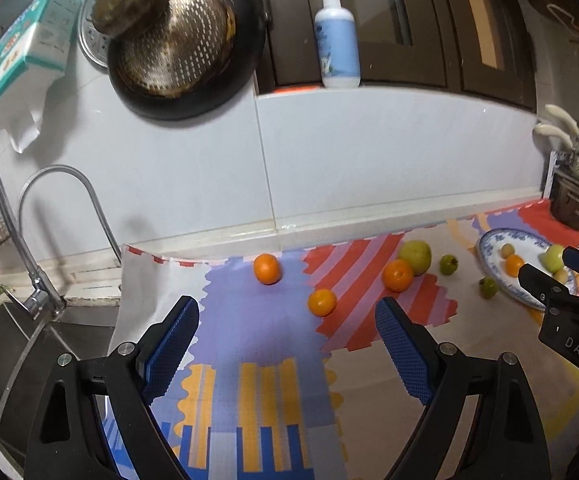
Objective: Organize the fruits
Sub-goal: 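Move the left gripper to an orange while the right moves to a small green apple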
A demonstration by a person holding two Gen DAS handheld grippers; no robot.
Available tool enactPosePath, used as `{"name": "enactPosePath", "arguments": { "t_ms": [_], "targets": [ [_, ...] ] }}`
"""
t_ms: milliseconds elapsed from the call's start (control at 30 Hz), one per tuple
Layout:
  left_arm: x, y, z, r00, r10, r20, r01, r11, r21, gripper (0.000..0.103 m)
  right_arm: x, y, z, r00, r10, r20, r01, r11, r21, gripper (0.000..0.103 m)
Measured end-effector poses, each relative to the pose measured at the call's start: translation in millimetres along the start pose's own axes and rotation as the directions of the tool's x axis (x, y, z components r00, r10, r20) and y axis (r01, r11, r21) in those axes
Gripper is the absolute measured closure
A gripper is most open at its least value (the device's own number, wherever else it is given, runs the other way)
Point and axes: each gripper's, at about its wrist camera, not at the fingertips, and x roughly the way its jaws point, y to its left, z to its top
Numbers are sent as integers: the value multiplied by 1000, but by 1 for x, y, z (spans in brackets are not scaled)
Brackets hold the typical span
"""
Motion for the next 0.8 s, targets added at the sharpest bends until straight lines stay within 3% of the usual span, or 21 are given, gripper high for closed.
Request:
{"name": "enactPosePath", "arguments": {
  "t_ms": [433, 500, 733, 800],
  "targets": [
    [76, -10, -3, 996, -31, -89, 33, 999, 29, 25, 74, 0, -9, 991, -50, -122, 50, 999, -4, 43],
    [85, -14, -3, 994, -41, -106, 46, 998, 40, 32, 84, -1, -10, 988, -60, -140, 60, 998, -6, 45],
    [113, -29, -5, 989, -54, -140, 67, 994, 87, 37, 112, -13, -12, 976, -69, -207, 75, 997, 20, 53],
    [122, -31, -5, 986, -54, -158, 69, 994, 89, 44, 119, -14, -12, 971, -57, -231, 64, 998, 24, 55]
  ]
}}
